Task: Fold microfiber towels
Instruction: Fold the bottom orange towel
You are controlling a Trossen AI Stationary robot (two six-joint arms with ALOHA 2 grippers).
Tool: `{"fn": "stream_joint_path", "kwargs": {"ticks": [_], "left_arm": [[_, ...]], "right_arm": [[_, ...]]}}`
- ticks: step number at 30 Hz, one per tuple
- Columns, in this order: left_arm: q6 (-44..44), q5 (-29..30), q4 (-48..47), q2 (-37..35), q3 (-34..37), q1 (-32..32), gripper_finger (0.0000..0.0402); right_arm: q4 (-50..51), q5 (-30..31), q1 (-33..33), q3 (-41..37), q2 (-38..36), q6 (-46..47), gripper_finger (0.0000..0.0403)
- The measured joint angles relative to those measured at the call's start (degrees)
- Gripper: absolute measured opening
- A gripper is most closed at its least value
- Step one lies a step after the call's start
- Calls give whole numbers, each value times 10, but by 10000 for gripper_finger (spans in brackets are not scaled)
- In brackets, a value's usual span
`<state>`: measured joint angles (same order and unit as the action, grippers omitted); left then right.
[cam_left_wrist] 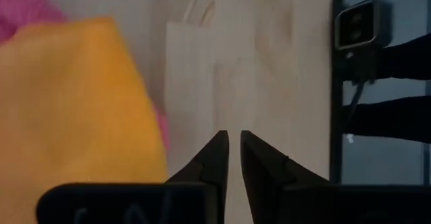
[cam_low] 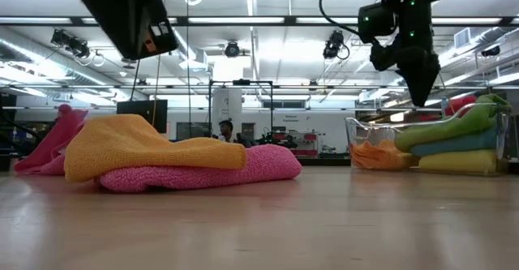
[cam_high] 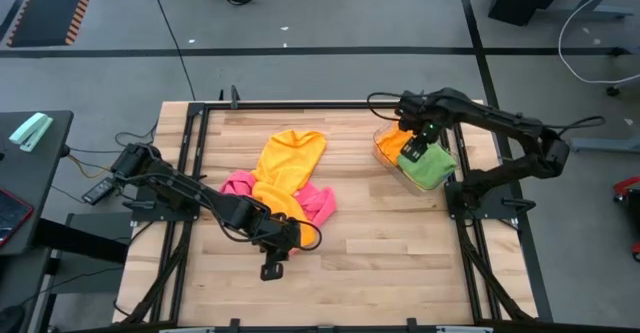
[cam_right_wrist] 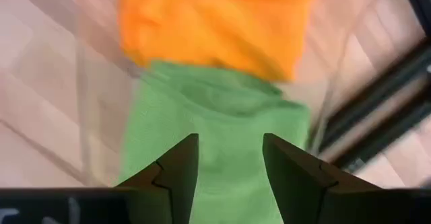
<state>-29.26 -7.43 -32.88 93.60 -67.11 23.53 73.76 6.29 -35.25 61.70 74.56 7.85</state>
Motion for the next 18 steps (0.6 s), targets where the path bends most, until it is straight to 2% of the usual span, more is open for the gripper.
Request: {"fn": "stream_joint_path", "kwargs": {"ticks": [6,10,13,18], "left_arm": [[15,0,-53,-7,1,0,54],[29,39,-46,-10,0,2,78],[29,88,9,-1,0,2,109],[30,136,103,38,0,7,171]], "right_arm": [[-56,-107,38,26,-32,41,174],[-102,-118,101,39,-79,100,174],[-141,-88,163,36,-114,168,174],[-152,5,278,34,-134,258,174]]}}
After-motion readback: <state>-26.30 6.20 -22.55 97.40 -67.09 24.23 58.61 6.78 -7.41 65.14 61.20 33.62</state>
